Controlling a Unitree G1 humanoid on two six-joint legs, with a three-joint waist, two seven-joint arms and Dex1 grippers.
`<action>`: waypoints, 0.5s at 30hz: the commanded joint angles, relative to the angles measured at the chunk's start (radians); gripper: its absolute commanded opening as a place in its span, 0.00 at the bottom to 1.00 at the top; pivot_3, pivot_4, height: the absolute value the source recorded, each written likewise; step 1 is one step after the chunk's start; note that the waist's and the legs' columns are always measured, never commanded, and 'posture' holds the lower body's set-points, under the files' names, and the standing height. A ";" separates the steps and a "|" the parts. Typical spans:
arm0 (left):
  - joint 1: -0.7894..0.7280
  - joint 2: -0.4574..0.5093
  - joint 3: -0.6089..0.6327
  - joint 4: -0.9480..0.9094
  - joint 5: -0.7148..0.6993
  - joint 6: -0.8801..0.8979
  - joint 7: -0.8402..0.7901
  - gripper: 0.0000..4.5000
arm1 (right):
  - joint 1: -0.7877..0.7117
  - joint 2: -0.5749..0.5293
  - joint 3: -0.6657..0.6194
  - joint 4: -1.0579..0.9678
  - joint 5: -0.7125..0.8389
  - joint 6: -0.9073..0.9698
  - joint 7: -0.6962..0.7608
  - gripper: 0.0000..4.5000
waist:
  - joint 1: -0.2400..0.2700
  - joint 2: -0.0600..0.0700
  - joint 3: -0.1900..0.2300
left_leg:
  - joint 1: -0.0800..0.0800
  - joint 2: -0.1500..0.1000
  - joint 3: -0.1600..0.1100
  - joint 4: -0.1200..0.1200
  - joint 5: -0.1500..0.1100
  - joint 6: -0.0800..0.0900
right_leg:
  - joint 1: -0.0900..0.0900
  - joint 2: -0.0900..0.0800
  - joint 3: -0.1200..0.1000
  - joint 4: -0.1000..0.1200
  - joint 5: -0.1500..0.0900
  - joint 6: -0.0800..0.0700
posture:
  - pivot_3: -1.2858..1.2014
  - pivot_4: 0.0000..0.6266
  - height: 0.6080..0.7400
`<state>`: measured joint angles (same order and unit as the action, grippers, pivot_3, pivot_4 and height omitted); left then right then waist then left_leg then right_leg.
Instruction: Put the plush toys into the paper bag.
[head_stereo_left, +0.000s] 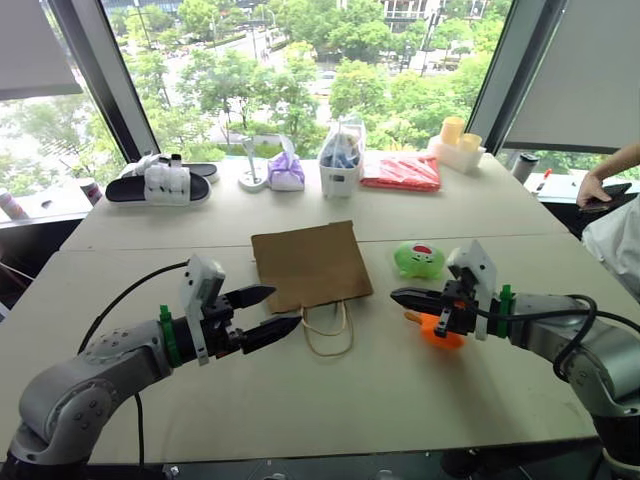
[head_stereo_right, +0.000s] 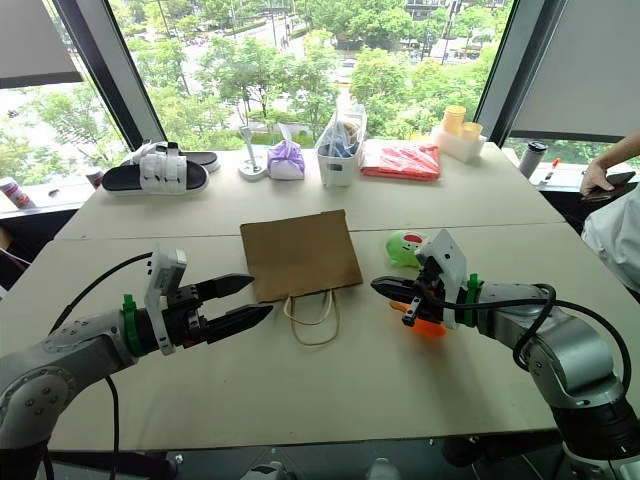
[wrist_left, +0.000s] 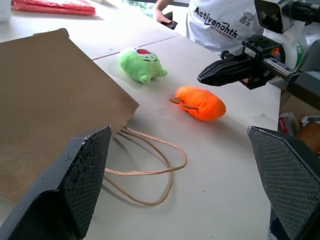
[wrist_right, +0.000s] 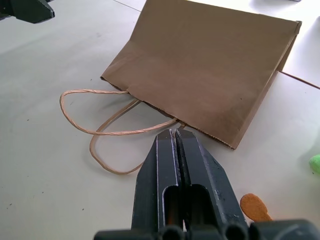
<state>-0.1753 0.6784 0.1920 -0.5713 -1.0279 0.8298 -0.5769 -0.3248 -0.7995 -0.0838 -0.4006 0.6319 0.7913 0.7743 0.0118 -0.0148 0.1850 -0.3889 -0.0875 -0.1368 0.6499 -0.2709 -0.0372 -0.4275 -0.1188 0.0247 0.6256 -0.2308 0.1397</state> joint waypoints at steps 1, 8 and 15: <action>-0.048 -0.004 0.021 0.008 -0.004 -0.010 0.026 0.99 | 0.008 -0.004 -0.029 -0.048 0.011 0.000 -0.006 0.00 | 0.000 0.000 0.000 | 0.000 0.000 0.000 0.000 0.000 0.000 | 0.000 0.000 0.000 0.000 0.000 0.000 | 0.52 0.24 1.00; -0.069 0.009 0.007 0.022 -0.022 0.007 -0.011 0.99 | 0.043 0.004 -0.052 -0.076 0.016 0.008 -0.036 0.00 | 0.000 0.000 0.000 | 0.000 0.000 0.000 0.000 0.000 0.000 | 0.000 0.000 0.000 -0.001 0.000 0.000 | 0.52 0.24 1.00; -0.069 0.021 -0.023 0.045 0.020 -0.007 -0.073 0.99 | 0.052 -0.004 -0.055 -0.083 0.013 0.000 -0.040 0.00 | 0.000 0.000 0.000 | 0.000 0.000 0.000 0.000 0.000 0.000 | 0.000 0.000 0.000 -0.001 0.000 0.000 | 0.52 0.24 1.00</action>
<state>-0.2404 0.6869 0.1694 -0.5142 -1.0158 0.8414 -0.6284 -0.2757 -0.7986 -0.1032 -0.4385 0.6339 0.8017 0.7332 0.0114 -0.0148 0.1850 -0.3890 -0.0877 -0.1365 0.6498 -0.2709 -0.0372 -0.4275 -0.1187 0.0246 0.6249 -0.2307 0.1397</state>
